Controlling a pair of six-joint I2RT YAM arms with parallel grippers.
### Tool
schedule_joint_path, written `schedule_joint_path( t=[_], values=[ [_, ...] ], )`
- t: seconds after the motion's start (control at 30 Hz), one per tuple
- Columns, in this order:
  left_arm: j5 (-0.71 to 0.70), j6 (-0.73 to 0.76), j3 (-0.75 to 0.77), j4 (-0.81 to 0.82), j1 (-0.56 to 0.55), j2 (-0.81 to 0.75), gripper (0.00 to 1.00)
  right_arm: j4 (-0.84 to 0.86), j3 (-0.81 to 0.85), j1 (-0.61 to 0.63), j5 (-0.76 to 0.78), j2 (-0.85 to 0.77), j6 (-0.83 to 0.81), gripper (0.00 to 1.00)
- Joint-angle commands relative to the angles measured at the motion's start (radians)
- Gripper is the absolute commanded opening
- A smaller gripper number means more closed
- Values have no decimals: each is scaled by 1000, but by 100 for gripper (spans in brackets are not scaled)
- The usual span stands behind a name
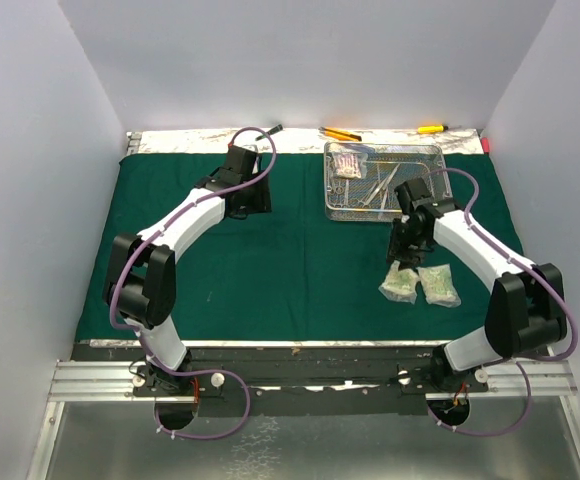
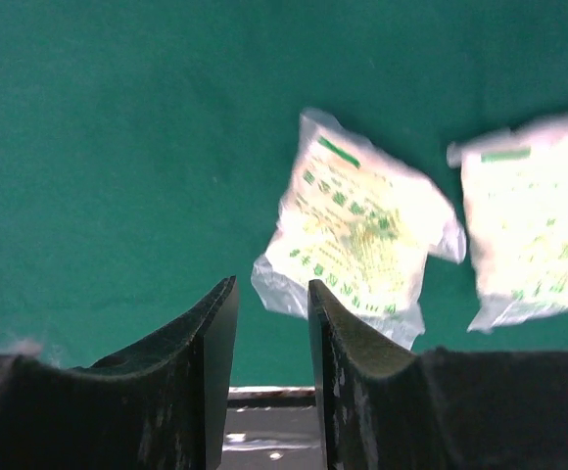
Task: Open and lay out the surgical kit
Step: Place the medical item in the surgical kit.
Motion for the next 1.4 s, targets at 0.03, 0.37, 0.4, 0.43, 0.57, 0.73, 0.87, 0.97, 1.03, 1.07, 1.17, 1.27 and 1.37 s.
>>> schedule_joint_path(
  t=[0.03, 0.37, 0.4, 0.43, 0.57, 0.73, 0.87, 0.97, 1.03, 1.07, 1.17, 1.27, 1.37],
  values=[
    [-13, 13, -20, 17, 4, -42, 63, -73, -97, 7, 38, -47, 323, 39],
    [-16, 12, -38, 21, 4, -45, 63, 39, -204, 7, 246, 16, 425, 49],
    [-16, 12, -39, 23, 4, -45, 63, 43, -209, 7, 253, 27, 418, 50],
    [-16, 12, -39, 22, 3, -45, 63, 42, -210, 7, 255, 38, 411, 51],
    [-20, 12, -35, 22, 4, -42, 63, 30, -202, 7, 248, 36, 375, 60],
    [-19, 14, -27, 22, 5, -38, 63, -29, -115, 7, 211, -7, 343, 64],
    [-24, 17, -23, 22, 6, -39, 63, -95, 33, 7, 211, -49, 329, 67],
    [-31, 17, -23, 21, 7, -42, 63, -66, 133, 7, 191, -37, 278, 69],
    [-39, 16, -26, 22, 10, -45, 63, 18, 180, 7, 154, -11, 206, 69],
    [-43, 15, -26, 21, 11, -47, 63, 73, 195, 7, 141, 4, 165, 69],
    [-51, 14, -29, 23, 16, -54, 63, 245, 254, 7, 128, 75, 61, 69],
    [-51, 16, -31, 21, 21, -58, 63, 408, 332, 7, 128, 185, -5, 69],
    [-47, 16, -30, 20, 22, -56, 63, 541, 429, 7, 122, 316, -56, 68]
  ],
)
